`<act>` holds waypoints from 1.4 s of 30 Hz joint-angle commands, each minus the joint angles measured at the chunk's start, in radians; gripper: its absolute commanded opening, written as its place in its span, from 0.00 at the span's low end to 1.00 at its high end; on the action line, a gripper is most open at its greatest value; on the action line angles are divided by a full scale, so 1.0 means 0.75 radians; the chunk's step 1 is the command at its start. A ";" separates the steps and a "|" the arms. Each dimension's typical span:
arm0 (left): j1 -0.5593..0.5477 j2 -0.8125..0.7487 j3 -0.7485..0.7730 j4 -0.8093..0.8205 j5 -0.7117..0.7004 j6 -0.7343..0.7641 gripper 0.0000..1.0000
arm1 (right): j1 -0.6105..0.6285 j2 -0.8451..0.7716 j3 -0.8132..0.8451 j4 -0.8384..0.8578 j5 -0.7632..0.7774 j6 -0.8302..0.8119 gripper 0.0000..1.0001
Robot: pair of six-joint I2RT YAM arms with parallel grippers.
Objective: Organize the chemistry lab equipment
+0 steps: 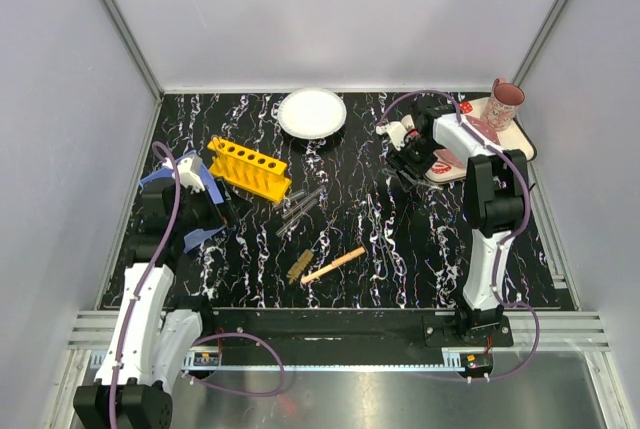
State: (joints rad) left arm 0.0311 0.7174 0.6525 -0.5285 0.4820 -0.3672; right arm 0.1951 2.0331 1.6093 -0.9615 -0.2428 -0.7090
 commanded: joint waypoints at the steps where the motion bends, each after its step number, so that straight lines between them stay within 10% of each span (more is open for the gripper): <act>1: 0.001 -0.018 -0.007 0.085 0.057 -0.005 0.99 | 0.010 0.069 0.108 0.028 0.088 -0.045 0.67; 37: -0.001 0.015 -0.046 0.195 0.288 -0.069 0.99 | 0.014 0.028 -0.174 0.280 0.021 0.084 0.27; 42: -0.035 0.029 -0.192 0.444 0.429 -0.428 0.99 | 0.014 -0.127 -0.276 0.284 -0.140 0.196 0.24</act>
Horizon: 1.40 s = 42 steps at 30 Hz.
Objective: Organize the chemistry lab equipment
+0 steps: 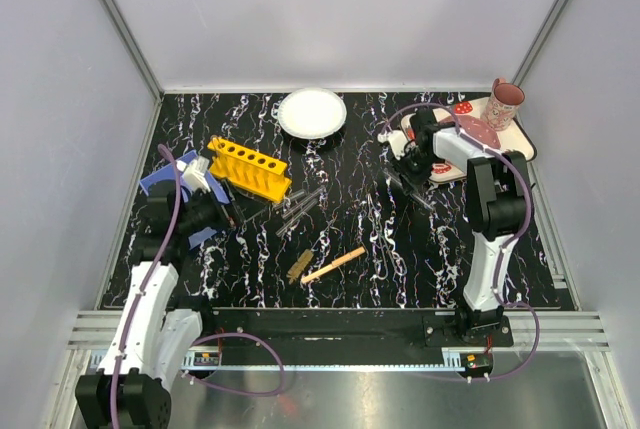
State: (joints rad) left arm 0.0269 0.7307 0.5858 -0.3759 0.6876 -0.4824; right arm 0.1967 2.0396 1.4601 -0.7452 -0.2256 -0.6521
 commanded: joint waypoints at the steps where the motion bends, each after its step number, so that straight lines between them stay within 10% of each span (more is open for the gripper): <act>1: -0.066 0.003 -0.124 0.347 0.145 -0.336 0.99 | 0.010 -0.187 -0.092 -0.004 -0.230 0.139 0.24; 16: -0.796 0.555 0.098 0.876 -0.477 -0.926 0.99 | 0.010 -0.602 -0.345 0.059 -1.034 0.366 0.23; 42: -0.981 1.208 0.855 0.391 -0.575 -0.705 0.68 | 0.024 -0.664 -0.407 0.079 -1.139 0.295 0.24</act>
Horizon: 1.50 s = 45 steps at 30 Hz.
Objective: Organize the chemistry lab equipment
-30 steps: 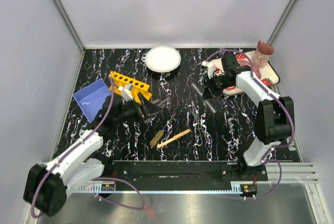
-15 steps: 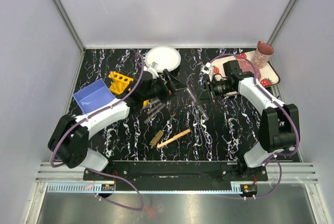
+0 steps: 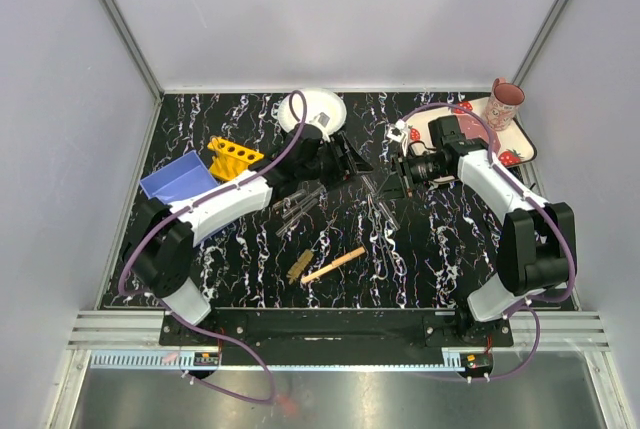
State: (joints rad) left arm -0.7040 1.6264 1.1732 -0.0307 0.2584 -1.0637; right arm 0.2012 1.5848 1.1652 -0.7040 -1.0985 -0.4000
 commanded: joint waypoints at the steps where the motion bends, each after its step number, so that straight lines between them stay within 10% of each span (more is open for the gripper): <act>1: -0.006 0.020 0.080 -0.084 0.003 0.083 0.68 | 0.022 -0.060 -0.016 0.024 0.029 -0.045 0.24; 31: -0.006 -0.086 -0.010 -0.096 0.146 0.105 0.12 | 0.106 -0.074 -0.065 0.047 0.121 -0.138 0.27; 38: -0.004 -0.215 -0.114 -0.131 0.050 0.134 0.10 | 0.108 -0.123 -0.038 -0.039 0.053 -0.231 0.76; 45: 0.041 -0.464 -0.190 -0.402 -0.179 0.338 0.10 | 0.033 -0.182 0.031 -0.270 0.006 -0.440 0.85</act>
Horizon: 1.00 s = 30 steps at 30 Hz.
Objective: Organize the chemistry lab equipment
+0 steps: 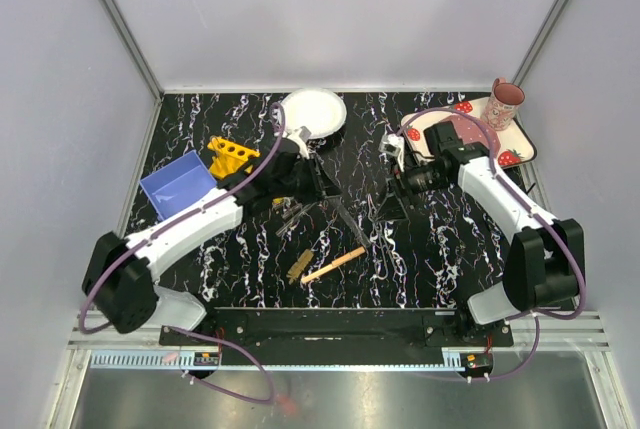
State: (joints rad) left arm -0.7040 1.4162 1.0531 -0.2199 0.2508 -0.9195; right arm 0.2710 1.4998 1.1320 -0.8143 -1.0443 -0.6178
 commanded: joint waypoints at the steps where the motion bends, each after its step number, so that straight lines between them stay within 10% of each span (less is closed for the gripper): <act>1: 0.053 -0.215 -0.036 -0.187 -0.234 0.168 0.10 | -0.073 -0.073 0.076 -0.123 -0.066 -0.150 0.86; 13: 0.460 -0.463 0.158 -0.621 -0.529 0.569 0.10 | -0.153 -0.079 0.070 -0.125 -0.078 -0.158 0.86; 30: 0.630 -0.123 0.402 -0.402 -0.835 0.864 0.10 | -0.163 -0.048 0.061 -0.127 -0.072 -0.170 0.86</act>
State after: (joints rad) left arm -0.2398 1.3033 1.2995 -0.6182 -0.2939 -0.3374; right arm 0.1539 1.4578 1.1526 -0.9070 -1.0676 -0.7200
